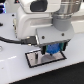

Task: Insert the blue gear onto the right peg, followed by the red gear

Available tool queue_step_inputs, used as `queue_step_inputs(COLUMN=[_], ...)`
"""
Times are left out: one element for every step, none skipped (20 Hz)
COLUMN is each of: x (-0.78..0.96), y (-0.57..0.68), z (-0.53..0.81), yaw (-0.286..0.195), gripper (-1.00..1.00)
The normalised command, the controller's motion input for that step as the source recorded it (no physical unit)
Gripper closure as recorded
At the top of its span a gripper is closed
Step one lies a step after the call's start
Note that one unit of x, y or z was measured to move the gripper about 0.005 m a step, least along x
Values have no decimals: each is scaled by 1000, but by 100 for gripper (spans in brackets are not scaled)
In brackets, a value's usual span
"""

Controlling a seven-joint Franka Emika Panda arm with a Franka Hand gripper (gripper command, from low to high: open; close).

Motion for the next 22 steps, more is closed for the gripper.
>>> queue_step_inputs(x=[457, 260, 374, 302, 321, 257, 255, 306, 259, 285, 268, 224, 202, 159, 129, 128, -14, 89, 306, 334, 291, 211], y=[-3, -40, 28, 3, 2, 2, 11, 3, 7, 7, 7, 2, 2, 1, 11, 13, 0, 0, 0, 0, 0, 0], z=[320, 29, 405, -1, -34, -147, -251, -160, -265, -214, -267, -280, -309, -256, -122, -18, 0, 117, 394, 440, 509, 454], yaw=[0, 0, 0, 0, 0, 0, 0, 0, 0, 0, 0, 0, 0, 0, 0, 0, 0, 0, 0, 0, 0, 0], gripper=[100, 100, 100, 100, 100, 100, 100, 100, 100, 100, 100, 100, 100, 100, 100, 100, 100, 100, 100, 100, 100, 100])
